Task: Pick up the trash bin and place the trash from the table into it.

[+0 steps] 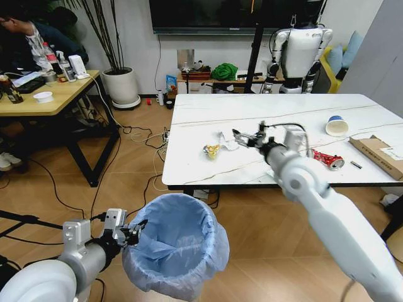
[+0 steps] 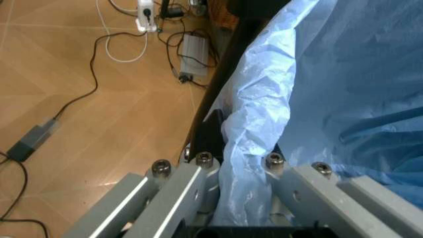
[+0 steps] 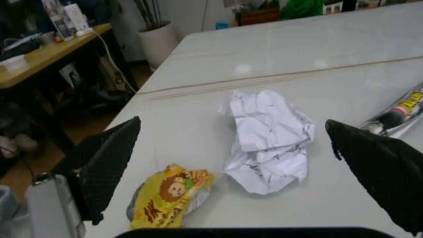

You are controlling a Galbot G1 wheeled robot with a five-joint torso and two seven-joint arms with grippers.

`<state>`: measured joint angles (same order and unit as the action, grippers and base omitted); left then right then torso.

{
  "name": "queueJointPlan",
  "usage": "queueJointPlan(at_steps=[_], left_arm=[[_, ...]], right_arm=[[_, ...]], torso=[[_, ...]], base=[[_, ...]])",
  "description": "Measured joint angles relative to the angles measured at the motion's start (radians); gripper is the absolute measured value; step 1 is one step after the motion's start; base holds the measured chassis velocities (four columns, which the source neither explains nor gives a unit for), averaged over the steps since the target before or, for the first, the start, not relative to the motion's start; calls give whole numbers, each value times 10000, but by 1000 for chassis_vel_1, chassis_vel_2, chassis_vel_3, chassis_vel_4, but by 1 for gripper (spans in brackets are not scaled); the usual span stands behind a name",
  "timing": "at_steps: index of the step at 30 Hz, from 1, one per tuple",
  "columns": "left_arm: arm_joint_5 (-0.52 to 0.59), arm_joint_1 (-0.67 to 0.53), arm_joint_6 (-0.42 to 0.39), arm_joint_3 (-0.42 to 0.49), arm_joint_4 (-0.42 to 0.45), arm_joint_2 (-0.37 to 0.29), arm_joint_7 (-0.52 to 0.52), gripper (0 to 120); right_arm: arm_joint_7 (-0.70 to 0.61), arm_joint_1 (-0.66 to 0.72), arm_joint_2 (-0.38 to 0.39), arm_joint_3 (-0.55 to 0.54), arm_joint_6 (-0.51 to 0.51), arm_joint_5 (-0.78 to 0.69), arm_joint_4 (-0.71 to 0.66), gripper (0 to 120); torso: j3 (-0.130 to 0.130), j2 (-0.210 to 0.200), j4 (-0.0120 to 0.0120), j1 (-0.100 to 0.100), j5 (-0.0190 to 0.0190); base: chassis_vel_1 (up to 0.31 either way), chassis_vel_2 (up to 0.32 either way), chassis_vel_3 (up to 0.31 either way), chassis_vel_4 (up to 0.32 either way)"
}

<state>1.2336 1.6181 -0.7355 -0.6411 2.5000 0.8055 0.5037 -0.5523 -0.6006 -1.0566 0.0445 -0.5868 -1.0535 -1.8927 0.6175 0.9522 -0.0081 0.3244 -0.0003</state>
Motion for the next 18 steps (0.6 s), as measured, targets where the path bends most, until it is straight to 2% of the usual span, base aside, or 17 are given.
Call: queueJointPlan(at_steps=[5,10,18], left_arm=[[1,-6,0,-91,0,59,4,3],[-31,-3,0,-87,0,209,4,3],[-66,41,0,-159,0,356,6,3]], right_arm=[[-578,330,-425,-682,-245,-336,246,100],[-1352,781,-1272,-1429,-369,-843,841,100],[-1737,992,-1611,-1641,-494,-1132,1398,100]], torso=[[-2,-1,-2,-2,-1],[-3,-3,-1,-3,0],[-5,-5,-3,-4,2]], base=[[0,0,0,0],[0,0,0,0],[0,0,0,0]])
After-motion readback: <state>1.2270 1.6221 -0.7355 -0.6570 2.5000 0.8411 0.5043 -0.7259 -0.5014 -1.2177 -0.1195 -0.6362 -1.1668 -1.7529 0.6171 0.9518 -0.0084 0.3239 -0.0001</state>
